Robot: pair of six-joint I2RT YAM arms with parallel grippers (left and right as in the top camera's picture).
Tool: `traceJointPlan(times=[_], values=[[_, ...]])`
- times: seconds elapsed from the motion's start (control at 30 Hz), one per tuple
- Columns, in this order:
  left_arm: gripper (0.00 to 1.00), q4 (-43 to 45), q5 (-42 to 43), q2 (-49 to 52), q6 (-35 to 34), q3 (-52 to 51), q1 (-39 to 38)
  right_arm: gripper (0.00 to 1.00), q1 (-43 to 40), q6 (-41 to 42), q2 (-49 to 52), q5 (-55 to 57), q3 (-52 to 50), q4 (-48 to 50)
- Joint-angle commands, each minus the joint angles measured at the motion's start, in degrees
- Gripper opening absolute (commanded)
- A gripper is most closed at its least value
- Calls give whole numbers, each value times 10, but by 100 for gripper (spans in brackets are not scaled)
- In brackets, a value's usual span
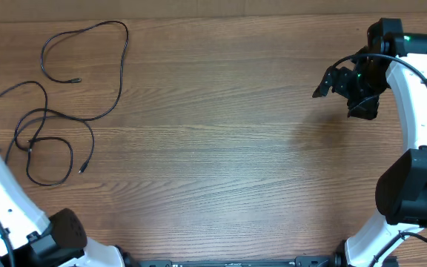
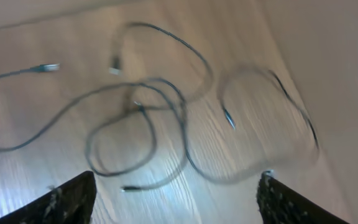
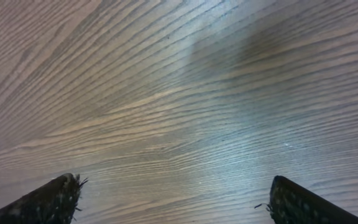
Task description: Untangle cables
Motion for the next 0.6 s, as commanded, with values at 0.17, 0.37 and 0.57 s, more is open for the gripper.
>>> traceJointPlan(times=[0.17,0.37,0.57], values=[[87,6,185,-42,266,-1,-130,80,19,-5,-12,-4,2,-9],[100,-29,261,-42,351,-2,-200,81,39,-4,-82,9,3,-17],[100,-64,262,-42,307,-2,-244,85,47,-5,-186,13,3,-21]])
